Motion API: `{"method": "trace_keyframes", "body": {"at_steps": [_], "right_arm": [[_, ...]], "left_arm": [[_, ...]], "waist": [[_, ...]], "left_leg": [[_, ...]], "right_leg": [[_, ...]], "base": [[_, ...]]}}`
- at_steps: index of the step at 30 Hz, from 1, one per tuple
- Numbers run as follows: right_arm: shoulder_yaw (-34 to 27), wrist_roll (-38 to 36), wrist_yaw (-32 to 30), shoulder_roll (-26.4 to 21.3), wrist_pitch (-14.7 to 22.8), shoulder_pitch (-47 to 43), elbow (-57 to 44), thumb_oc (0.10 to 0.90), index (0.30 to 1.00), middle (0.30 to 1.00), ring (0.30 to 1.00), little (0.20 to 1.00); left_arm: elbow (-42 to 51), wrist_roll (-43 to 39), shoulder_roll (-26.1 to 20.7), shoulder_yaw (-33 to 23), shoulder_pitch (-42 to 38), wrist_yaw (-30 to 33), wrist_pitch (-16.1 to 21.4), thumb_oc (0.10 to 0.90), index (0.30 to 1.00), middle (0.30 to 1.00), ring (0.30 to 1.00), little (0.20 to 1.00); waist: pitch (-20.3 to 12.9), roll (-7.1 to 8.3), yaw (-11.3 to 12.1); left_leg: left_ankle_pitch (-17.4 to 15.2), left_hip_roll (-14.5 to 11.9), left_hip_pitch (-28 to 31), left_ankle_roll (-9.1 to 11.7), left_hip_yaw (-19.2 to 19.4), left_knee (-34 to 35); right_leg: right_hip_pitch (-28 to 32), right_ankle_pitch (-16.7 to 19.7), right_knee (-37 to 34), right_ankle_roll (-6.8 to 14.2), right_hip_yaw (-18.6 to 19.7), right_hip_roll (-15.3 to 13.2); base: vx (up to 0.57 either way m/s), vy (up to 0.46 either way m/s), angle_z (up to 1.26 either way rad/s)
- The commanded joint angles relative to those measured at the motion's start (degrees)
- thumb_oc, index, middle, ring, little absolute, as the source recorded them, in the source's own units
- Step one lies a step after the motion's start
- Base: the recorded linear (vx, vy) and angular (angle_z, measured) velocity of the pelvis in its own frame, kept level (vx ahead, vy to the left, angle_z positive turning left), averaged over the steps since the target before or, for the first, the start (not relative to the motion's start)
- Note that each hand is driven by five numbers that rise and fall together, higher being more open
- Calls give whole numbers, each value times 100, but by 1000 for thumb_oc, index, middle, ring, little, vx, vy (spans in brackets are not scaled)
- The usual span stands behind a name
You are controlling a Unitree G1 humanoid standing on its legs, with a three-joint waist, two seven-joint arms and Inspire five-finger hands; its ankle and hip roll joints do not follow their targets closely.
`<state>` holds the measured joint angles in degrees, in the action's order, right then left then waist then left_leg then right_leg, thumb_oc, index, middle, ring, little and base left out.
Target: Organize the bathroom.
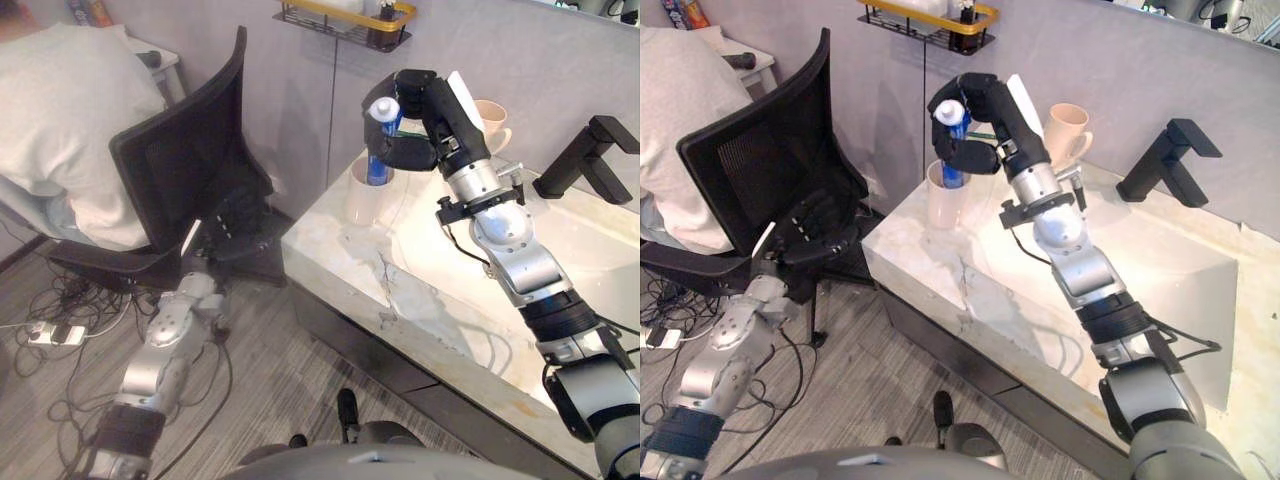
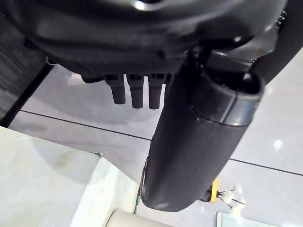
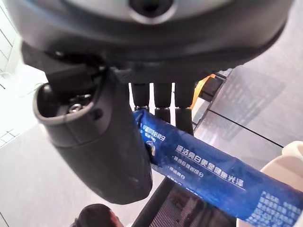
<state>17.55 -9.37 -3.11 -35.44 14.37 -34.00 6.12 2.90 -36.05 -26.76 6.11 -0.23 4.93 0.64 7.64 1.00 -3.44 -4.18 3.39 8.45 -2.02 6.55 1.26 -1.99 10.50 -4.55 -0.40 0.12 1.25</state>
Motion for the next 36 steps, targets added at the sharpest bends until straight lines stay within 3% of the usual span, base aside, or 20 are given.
{"method": "trace_keyframes", "body": {"at_steps": [1, 23, 36], "right_arm": [[-484, 40, -257, 256, 320, -520, 73, 800, 900, 900, 900, 900], [-596, 236, -680, 204, -207, -397, 321, 800, 900, 900, 900, 900], [-811, 123, -943, 155, -75, -237, 26, 800, 900, 900, 900, 900]], "left_arm": [[240, 91, -203, 35, -238, 12, 589, 800, 900, 900, 900, 900], [221, 51, -140, 94, -267, 66, 660, 800, 900, 900, 900, 900], [226, 14, -103, 110, -264, 139, 787, 800, 900, 900, 900, 900]], "waist": [[-596, -7, -21], [-564, -35, -69], [-582, -50, -151]], "left_leg": [[-28, 29, -602, 282, -204, -372], [19, 33, -547, 255, -197, -223], [76, 44, -514, 219, -177, -78]], "right_leg": [[395, -1195, 278, 601, -105, 92], [380, -1128, 230, 634, -28, 47], [348, -1093, 210, 677, 62, 36]], "base": [[0, 0, 0], [-26, 25, 0], [-48, 49, 0]]}}
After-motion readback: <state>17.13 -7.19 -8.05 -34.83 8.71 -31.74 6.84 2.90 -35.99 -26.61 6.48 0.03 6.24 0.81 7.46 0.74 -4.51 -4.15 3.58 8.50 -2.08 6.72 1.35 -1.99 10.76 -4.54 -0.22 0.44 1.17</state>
